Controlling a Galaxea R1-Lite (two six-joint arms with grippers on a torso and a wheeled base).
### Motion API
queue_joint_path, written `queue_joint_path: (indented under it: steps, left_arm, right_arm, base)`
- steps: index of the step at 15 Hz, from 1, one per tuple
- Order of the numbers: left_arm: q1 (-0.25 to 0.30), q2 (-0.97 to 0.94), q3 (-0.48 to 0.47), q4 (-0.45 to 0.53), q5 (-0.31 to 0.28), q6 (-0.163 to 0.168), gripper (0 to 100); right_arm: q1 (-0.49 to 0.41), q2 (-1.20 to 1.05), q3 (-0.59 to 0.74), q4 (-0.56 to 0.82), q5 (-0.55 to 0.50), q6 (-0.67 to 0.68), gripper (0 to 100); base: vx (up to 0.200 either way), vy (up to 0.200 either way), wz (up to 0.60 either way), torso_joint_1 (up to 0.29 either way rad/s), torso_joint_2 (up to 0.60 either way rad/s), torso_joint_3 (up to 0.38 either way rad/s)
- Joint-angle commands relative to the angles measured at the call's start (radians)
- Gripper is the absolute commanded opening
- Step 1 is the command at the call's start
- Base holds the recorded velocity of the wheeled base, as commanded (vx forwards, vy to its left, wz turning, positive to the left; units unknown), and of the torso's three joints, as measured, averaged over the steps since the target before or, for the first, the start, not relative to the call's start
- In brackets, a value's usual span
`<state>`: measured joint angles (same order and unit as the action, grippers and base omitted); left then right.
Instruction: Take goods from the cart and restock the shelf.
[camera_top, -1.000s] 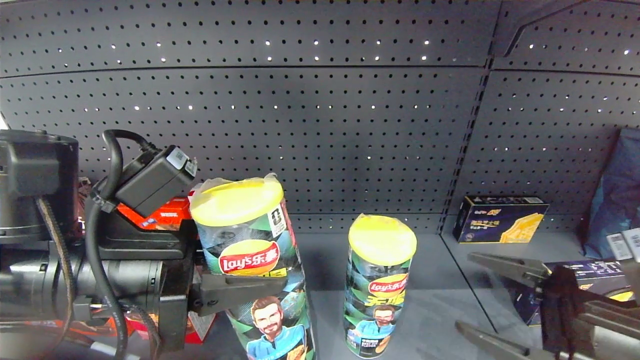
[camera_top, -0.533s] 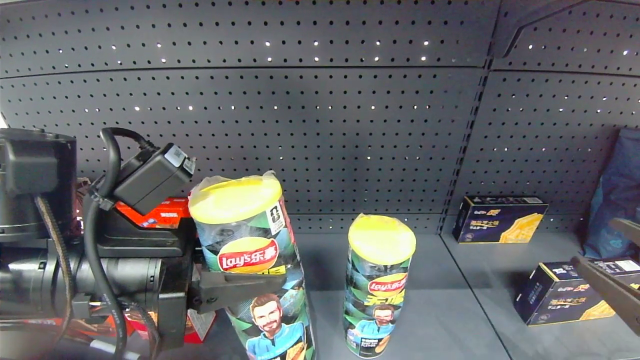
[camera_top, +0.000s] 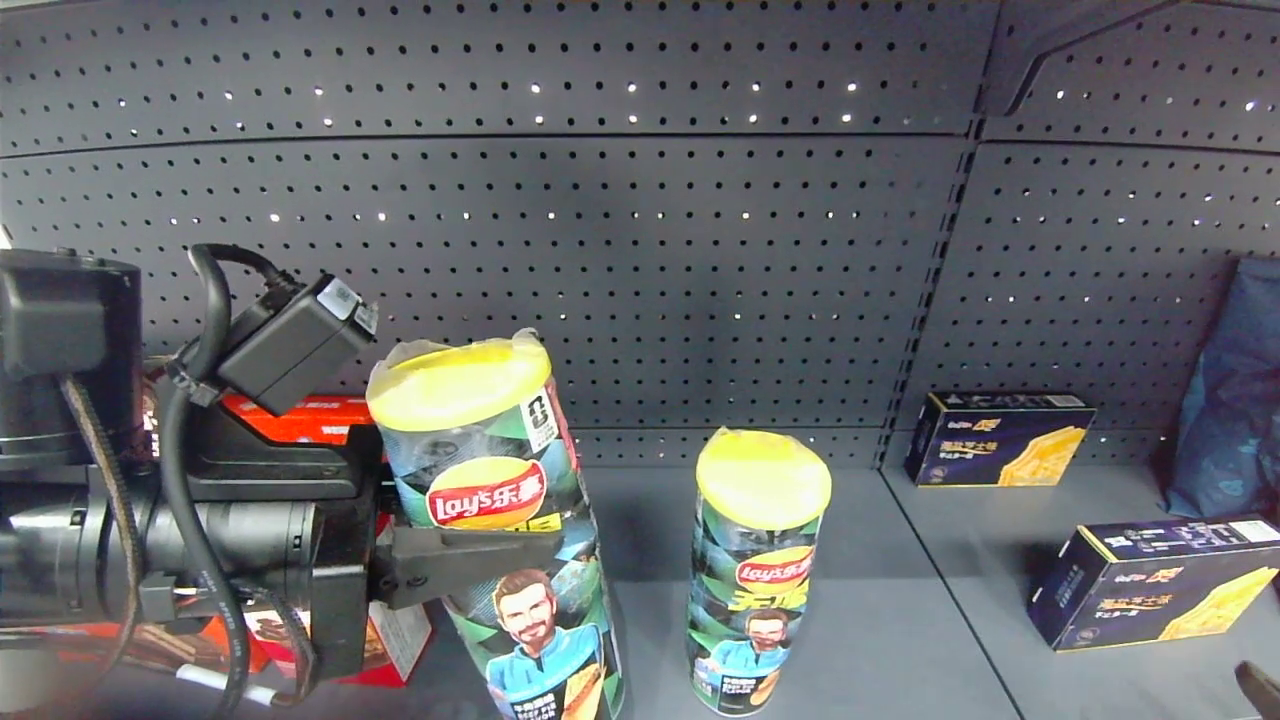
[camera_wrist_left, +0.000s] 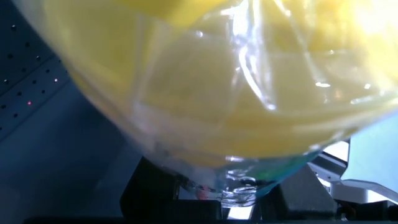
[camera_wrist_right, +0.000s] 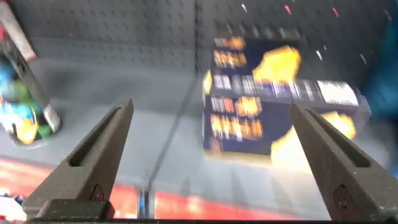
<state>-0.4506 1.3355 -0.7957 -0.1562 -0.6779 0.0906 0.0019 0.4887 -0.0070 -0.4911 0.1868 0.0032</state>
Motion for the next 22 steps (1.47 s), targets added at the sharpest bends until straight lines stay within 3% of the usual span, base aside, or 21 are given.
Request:
queue_joint_path:
  steps: [1, 3, 13, 19, 20, 21, 22]
  left_arm:
    - [0.001, -0.015, 0.007, 0.001, 0.000, 0.000, 0]
    - [0.001, -0.029, 0.023, 0.004, -0.002, 0.000, 0]
    - [0.003, -0.070, 0.050, 0.012, 0.004, 0.001, 0]
    - [0.044, -0.065, -0.022, 0.004, 0.006, 0.008, 0]
    - [0.053, -0.050, -0.031, 0.000, 0.006, 0.012, 0]
    - [0.064, -0.022, -0.033, -0.002, 0.006, 0.046, 0]
    - [0.064, -0.022, -0.033, -0.002, 0.006, 0.046, 0]
  right_arm:
    - [-0.013, -0.363, -0.005, 0.293, -0.072, 0.012, 100]
    - [-0.002, -0.489, 0.004, 0.506, -0.135, 0.012, 100]
    - [0.000, -0.489, 0.007, 0.490, -0.138, 0.004, 100]
    - [0.000, -0.489, 0.007, 0.490, -0.138, 0.004, 100]
    - [0.000, -0.489, 0.007, 0.490, -0.138, 0.004, 100]
    - [-0.002, -0.489, 0.007, 0.490, -0.138, 0.004, 100]
    - [-0.002, -0.489, 0.007, 0.490, -0.138, 0.004, 100]
  base:
    - [0.000, 0.000, 0.00, 0.000, 0.00, 0.000]
    - [0.000, 0.000, 0.00, 0.000, 0.00, 0.000]
    - [0.000, 0.000, 0.00, 0.000, 0.00, 0.000]
    - [0.000, 0.000, 0.00, 0.000, 0.00, 0.000]
    - [0.000, 0.000, 0.00, 0.000, 0.00, 0.000]
    - [0.000, 0.000, 0.00, 0.000, 0.00, 0.000]
    - [0.000, 0.000, 0.00, 0.000, 0.00, 0.000]
